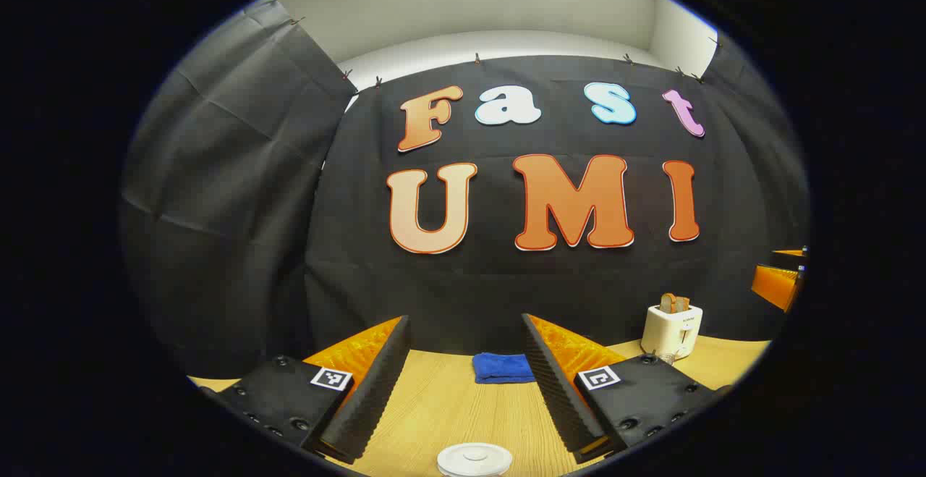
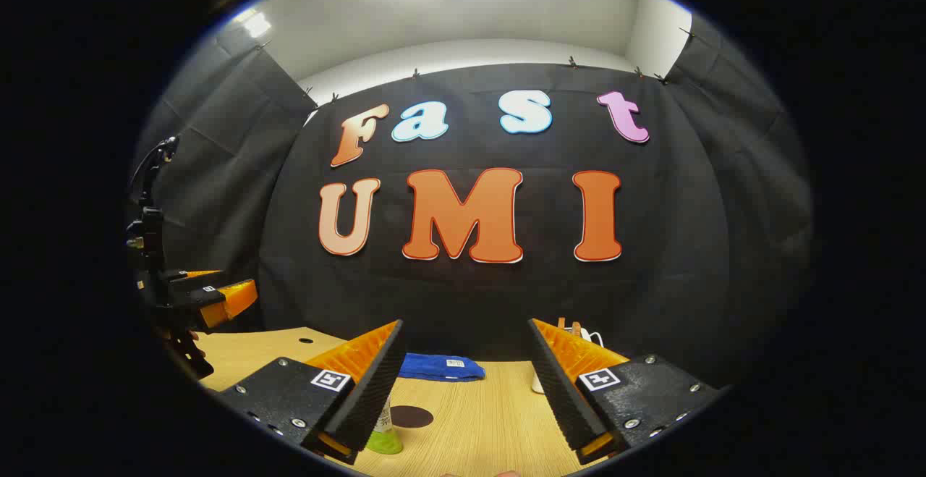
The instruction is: Open the teacup lid with one hand, grasp the water bottle and pour water into the teacup with the other hand; after pouring, place the water bottle on the coaster and then close the teacup lid.
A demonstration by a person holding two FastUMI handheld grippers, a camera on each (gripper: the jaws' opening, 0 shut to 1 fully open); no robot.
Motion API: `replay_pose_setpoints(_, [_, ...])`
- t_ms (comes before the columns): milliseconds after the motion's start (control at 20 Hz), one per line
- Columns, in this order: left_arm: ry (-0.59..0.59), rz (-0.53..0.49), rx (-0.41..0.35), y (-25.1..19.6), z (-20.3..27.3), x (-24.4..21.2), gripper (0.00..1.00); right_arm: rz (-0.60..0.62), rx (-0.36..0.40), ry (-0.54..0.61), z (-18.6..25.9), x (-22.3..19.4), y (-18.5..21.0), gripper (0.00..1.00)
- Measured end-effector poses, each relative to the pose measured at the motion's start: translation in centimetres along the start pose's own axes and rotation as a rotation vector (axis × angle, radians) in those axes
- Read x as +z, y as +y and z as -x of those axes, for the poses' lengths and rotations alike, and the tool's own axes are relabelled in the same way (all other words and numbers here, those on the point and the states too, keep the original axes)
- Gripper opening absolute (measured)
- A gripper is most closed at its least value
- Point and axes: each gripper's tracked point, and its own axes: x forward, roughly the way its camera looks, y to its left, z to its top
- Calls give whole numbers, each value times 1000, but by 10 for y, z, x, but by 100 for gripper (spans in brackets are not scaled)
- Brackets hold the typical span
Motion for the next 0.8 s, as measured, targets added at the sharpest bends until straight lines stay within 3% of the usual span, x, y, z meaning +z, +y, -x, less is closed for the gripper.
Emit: replay_pose_setpoints(800, [35, 60, -70, -8, 1, -14, 97, 21, 42, 43, 1, -15, 9, 99])
